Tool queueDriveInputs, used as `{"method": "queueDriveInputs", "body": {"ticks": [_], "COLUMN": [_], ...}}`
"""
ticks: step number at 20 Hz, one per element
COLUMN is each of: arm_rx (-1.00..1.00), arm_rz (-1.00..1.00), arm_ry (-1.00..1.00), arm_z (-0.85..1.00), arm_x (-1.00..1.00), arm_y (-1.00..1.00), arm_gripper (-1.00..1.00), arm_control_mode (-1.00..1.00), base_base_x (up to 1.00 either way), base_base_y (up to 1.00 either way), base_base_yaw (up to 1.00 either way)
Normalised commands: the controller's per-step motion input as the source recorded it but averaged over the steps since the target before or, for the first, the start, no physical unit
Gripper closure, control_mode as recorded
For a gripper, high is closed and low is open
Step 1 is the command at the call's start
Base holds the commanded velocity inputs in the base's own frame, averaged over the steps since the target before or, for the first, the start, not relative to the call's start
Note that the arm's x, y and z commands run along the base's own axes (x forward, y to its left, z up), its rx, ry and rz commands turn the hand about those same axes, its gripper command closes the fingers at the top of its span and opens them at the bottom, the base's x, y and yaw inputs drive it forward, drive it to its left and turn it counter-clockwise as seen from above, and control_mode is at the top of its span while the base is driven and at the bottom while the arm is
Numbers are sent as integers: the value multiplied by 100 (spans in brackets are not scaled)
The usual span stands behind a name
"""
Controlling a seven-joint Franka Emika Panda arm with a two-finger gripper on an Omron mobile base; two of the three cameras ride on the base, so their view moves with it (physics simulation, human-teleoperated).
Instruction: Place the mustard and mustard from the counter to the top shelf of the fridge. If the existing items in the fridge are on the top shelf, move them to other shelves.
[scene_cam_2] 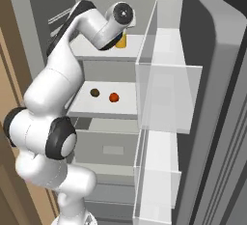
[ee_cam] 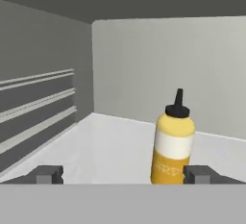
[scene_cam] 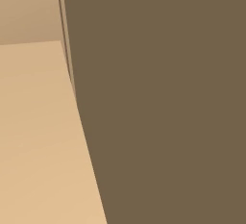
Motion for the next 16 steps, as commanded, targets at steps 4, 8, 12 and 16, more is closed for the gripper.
{"method": "queueDriveInputs", "body": {"ticks": [4, 8, 12, 16], "arm_rx": [-2, -3, -1, -6], "arm_rz": [0, 0, -1, -1], "arm_ry": [-27, -22, -11, -4], "arm_z": [17, 16, 13, -1], "arm_x": [-97, -100, -100, -100], "arm_y": [35, 8, 0, 0], "arm_gripper": [-100, -100, -100, -100], "arm_control_mode": [-100, -100, -100, -100], "base_base_x": [0, 0, 0, 0], "base_base_y": [0, 0, 0, 0], "base_base_yaw": [0, 0, 0, 0]}}
